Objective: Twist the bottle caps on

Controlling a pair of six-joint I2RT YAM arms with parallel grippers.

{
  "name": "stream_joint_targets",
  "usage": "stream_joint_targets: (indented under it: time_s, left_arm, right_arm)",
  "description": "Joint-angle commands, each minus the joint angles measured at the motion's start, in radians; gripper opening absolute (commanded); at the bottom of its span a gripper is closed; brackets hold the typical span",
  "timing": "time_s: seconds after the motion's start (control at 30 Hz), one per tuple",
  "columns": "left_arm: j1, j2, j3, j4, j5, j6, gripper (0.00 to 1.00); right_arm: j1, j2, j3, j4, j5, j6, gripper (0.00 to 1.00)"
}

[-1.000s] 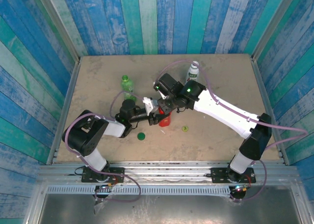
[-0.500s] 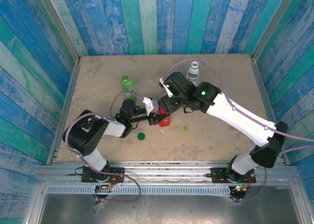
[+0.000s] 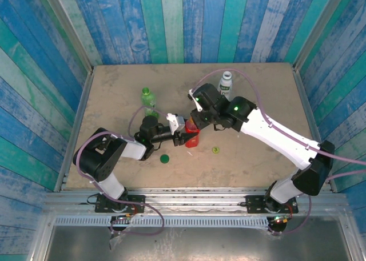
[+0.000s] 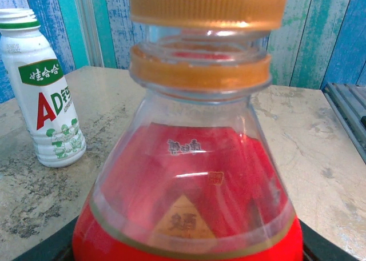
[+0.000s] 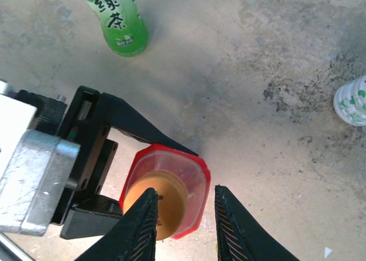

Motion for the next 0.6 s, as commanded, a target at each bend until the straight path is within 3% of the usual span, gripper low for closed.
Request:
stream_joint_targets:
  time_s: [0.0,0.57]
  left_arm:
    - [-0.006,0.039,-0.010,-0.102,0.008,0.015,0.59]
    - [-0.006,0.042,-0.007,-0.109,0.004,0.016,0.59]
  right_arm:
    - [-0.014,0.011,-0.021,-0.001,-0.026,0.007,0.28]
    - [-0.047,0.000,-0.109,-0.005,-0.165,0.023,0.27]
